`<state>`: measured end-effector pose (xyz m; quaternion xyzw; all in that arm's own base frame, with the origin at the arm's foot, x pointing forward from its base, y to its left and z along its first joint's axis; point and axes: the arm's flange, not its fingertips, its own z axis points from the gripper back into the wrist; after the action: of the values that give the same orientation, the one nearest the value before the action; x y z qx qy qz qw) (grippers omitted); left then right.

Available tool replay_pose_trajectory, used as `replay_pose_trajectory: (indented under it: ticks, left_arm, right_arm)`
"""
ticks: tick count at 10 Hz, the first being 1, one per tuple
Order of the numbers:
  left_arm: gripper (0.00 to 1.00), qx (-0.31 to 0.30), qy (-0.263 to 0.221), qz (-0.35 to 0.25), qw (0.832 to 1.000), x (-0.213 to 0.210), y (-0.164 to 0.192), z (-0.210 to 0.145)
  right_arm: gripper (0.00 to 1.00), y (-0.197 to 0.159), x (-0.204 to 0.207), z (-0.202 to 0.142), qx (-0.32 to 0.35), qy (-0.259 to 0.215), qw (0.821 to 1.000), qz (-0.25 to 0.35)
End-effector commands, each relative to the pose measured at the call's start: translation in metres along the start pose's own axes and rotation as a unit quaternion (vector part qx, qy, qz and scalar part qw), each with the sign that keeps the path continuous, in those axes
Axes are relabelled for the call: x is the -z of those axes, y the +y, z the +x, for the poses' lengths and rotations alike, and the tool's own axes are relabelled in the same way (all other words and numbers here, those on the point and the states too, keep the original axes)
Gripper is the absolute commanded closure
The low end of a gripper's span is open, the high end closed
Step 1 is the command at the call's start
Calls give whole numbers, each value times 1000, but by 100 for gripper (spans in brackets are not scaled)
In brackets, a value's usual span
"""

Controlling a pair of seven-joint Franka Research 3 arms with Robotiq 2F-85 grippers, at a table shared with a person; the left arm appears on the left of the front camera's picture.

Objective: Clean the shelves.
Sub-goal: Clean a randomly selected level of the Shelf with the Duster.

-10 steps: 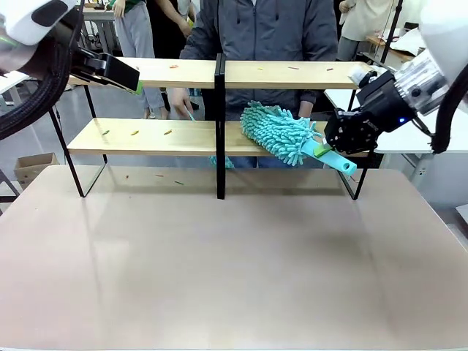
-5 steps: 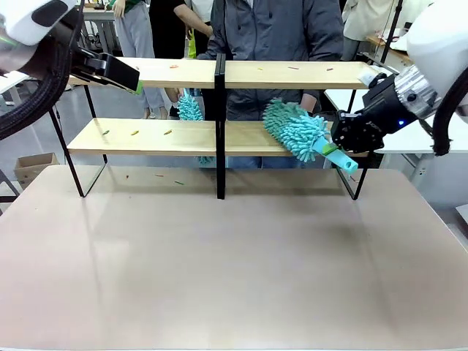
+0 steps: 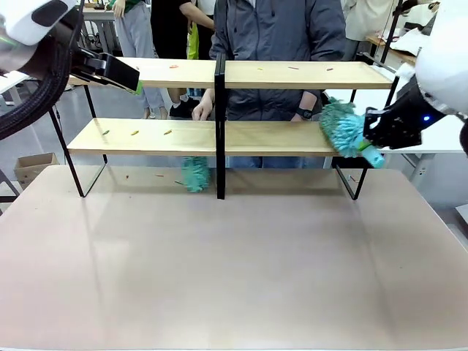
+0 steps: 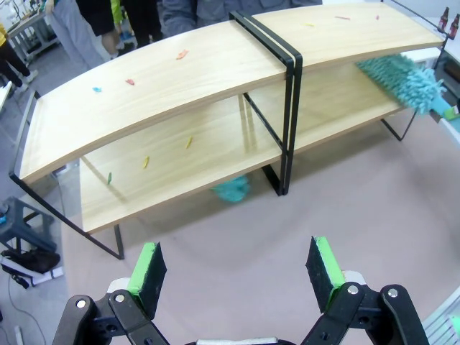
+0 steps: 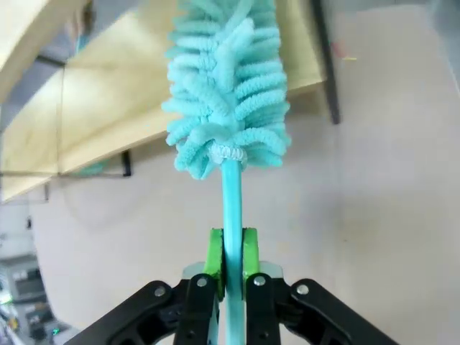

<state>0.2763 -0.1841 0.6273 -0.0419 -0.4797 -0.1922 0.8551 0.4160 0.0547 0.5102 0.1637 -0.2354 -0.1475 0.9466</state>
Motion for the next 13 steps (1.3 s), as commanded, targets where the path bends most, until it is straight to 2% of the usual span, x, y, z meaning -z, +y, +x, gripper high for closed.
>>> replay_pose_trajectory:
  ticks: [1,6,7,8,9,10,11,13]
  left_arm:
    - [0,1,-3,4,1000,-1,1,0]
    - [0,1,-3,4,1000,-1,1,0]
    - [0,1,-3,4,1000,-1,1,0]
    - [0,1,-3,4,1000,-1,1,0]
    - [0,1,-3,4,1000,-1,1,0]
    - [0,1,-3,4,1000,-1,1,0]
    - [0,1,-3,4,1000,-1,1,0]
    - [0,1,-3,4,1000,-1,1,0]
  right_arm:
    - [88,15,-14,-23,12,-87,988,-130]
    - [88,22,-9,-33,-34,-57,995,-71]
    - [88,20,-12,-33,-37,-39,997,-54]
    - [88,15,-18,-35,-45,3,999,-13]
    - [88,2,-32,-40,-84,65,993,59]
    - [88,-19,-47,-41,-113,138,979,103]
    - [88,-48,-69,-45,-145,202,957,150]
    - [88,-120,-131,-58,-159,273,917,245]
